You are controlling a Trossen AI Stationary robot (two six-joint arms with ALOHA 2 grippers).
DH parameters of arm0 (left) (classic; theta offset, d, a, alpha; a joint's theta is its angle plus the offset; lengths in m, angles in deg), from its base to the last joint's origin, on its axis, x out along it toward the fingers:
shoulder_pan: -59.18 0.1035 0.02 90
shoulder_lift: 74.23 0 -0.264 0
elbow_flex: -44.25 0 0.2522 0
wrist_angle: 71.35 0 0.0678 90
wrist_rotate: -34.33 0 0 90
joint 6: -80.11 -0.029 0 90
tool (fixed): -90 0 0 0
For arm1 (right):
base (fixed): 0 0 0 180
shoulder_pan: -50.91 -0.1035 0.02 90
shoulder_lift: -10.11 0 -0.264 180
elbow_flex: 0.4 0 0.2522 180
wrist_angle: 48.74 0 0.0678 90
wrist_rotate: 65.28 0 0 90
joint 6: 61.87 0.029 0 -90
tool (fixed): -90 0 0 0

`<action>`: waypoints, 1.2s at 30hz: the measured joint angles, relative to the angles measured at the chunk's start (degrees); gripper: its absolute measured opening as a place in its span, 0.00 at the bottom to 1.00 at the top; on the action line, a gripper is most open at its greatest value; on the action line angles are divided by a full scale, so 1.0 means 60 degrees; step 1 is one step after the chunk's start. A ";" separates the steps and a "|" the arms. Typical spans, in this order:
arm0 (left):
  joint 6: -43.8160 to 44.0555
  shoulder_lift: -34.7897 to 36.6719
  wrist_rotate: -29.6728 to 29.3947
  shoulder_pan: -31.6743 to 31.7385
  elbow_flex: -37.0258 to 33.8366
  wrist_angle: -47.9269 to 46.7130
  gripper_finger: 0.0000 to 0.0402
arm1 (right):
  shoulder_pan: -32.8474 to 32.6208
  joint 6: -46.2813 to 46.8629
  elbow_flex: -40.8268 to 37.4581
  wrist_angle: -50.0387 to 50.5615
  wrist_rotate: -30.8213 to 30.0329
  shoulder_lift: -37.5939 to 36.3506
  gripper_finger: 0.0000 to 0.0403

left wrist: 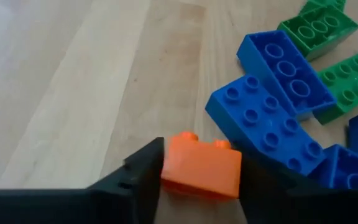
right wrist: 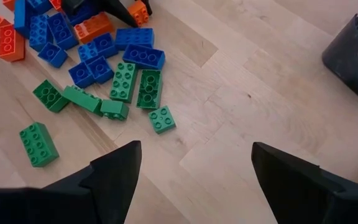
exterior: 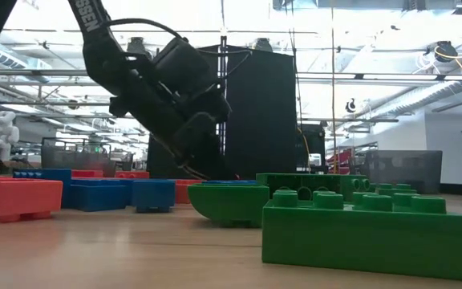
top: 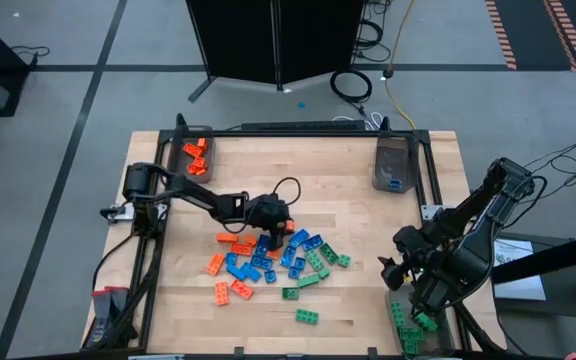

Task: Sort blocks
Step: Put the orange game piece into the top left black bin

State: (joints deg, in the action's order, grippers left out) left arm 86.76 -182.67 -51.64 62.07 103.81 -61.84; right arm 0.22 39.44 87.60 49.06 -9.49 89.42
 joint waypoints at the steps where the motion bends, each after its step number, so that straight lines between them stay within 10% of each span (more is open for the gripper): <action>1: 0.0022 0.0000 0.0002 0.0021 0.0027 -0.0035 0.36 | -0.0002 0.0000 0.0000 0.0001 -0.0003 0.0000 0.74; 13: 0.1089 0.0841 -0.0248 0.0256 0.0362 -0.1764 0.32 | -0.0003 -0.0011 0.0000 0.0047 -0.0055 0.0000 0.74; 27: 0.4782 0.5363 -0.7148 0.1376 0.1075 -1.0278 0.32 | 0.0000 0.0000 -0.0120 0.0138 -0.0332 0.0000 0.74; 36: 0.6507 0.7095 -0.7439 0.4015 -0.0137 -1.1749 0.32 | 0.0000 0.0344 -0.1141 -0.0857 -0.0213 0.0000 0.74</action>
State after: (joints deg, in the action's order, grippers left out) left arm 125.80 -140.10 -96.27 86.16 102.99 -132.33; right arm 0.22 41.51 80.75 43.92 -10.77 89.42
